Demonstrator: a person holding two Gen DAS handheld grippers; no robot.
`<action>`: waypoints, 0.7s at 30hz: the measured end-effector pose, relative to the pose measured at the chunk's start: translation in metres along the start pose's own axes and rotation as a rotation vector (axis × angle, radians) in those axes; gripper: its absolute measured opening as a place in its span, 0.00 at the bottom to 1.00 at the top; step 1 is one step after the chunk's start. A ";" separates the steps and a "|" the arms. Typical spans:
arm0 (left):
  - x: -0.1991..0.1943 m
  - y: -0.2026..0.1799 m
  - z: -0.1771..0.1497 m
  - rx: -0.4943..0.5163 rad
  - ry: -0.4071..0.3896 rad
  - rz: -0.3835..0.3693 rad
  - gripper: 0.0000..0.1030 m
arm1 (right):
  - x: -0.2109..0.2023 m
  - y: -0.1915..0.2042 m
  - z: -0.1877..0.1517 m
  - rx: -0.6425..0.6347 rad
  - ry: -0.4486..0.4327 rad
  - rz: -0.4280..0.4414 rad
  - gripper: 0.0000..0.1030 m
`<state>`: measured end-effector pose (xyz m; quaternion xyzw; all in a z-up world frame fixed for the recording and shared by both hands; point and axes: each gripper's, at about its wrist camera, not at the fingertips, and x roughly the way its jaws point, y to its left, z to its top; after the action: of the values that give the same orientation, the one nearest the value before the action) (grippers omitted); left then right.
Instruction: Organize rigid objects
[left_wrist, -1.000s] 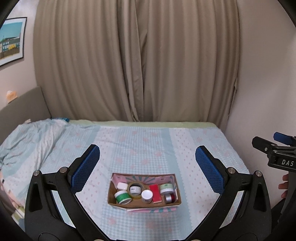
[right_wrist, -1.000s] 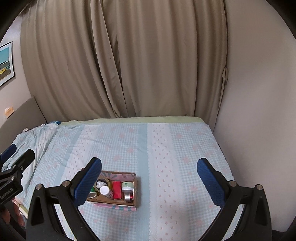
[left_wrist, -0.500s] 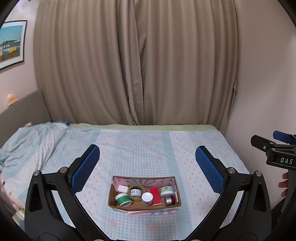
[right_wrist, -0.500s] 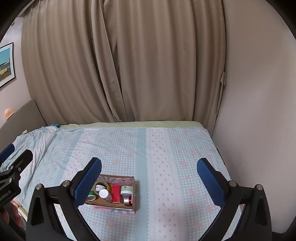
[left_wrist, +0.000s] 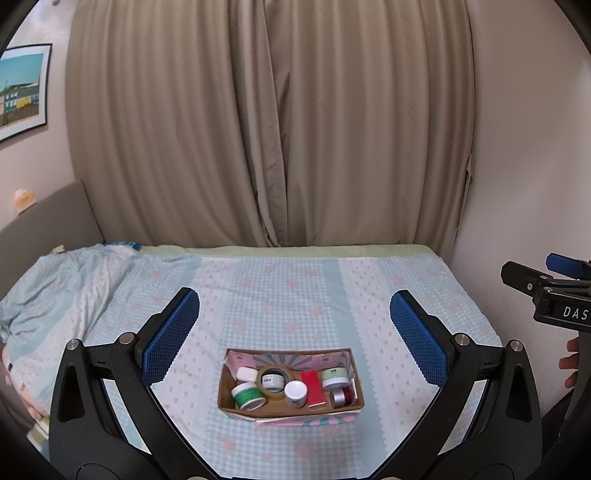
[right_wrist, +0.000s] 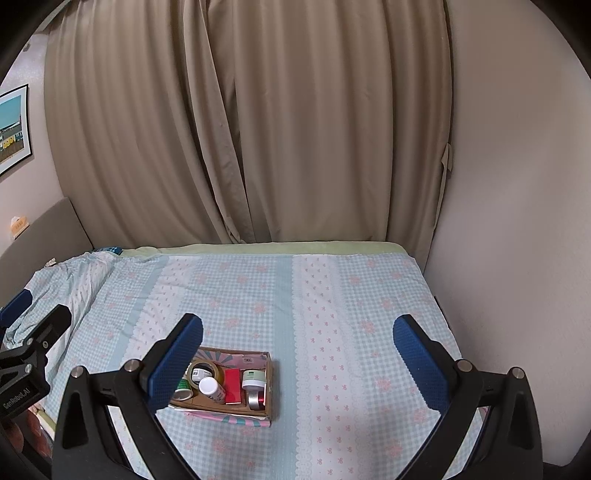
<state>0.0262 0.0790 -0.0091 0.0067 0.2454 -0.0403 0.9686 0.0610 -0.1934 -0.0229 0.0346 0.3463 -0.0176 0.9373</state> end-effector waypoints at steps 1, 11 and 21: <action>0.000 0.000 0.000 0.000 0.002 -0.002 1.00 | 0.000 0.000 0.001 0.001 0.003 0.002 1.00; -0.001 0.006 -0.002 -0.003 0.004 -0.010 1.00 | 0.000 -0.001 0.003 0.001 0.003 0.005 1.00; 0.000 0.007 -0.003 0.011 0.000 -0.015 1.00 | 0.000 -0.002 0.004 0.004 0.004 0.006 1.00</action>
<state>0.0252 0.0866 -0.0117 0.0101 0.2450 -0.0489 0.9682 0.0637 -0.1960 -0.0197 0.0377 0.3480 -0.0154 0.9366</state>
